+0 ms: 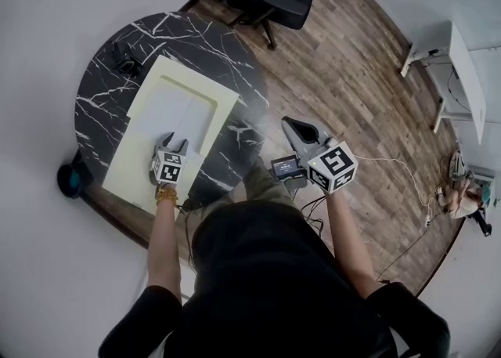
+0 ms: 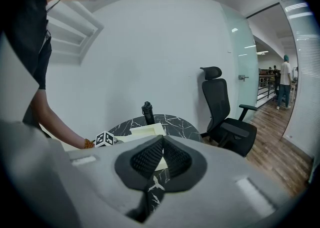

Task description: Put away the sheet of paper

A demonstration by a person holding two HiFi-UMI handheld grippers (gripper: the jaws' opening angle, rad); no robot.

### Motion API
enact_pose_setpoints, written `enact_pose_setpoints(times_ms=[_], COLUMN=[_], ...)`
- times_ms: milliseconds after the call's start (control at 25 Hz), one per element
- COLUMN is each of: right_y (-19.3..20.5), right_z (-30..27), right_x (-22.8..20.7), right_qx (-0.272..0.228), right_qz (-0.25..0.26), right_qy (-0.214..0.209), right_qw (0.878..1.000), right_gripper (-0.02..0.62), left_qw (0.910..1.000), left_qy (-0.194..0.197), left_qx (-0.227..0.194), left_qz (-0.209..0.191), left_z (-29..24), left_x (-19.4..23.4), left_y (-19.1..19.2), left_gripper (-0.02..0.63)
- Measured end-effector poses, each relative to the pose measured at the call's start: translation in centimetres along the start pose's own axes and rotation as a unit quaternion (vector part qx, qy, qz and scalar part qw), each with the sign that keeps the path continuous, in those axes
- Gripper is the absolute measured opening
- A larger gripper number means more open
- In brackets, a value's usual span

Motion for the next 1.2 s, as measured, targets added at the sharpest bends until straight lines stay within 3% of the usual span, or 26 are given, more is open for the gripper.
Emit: enact_pose_setpoints(times_ms=[440, 1200], right_y=[0.1, 0.9], right_z=[-1.1, -0.6], right_x=[-0.3, 0.2], right_qx=[-0.006, -0.001], right_qz=[-0.009, -0.016], right_qy=[-0.001, 0.000], right_qw=[1.000, 1.000], right_gripper=[-0.002, -0.002], left_qw=[0.9997, 0.9988], left_qy=[0.020, 0.014], left_qx=[0.014, 0.007], left_qz=[-0.004, 0.045], left_z=[-2.5, -2.8], left_x=[1.0, 0.8], left_y=[-2.5, -4.2], left_gripper=[0.216, 0.216])
Point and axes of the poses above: the fingertips, and each gripper's own axes: z backward along the fingers, x to its left, y out of its underside, the point moved 9 cm from there along z, backward along the fingers, and after that the axes turned 2 degrees about -y, right-handed, at the moved point
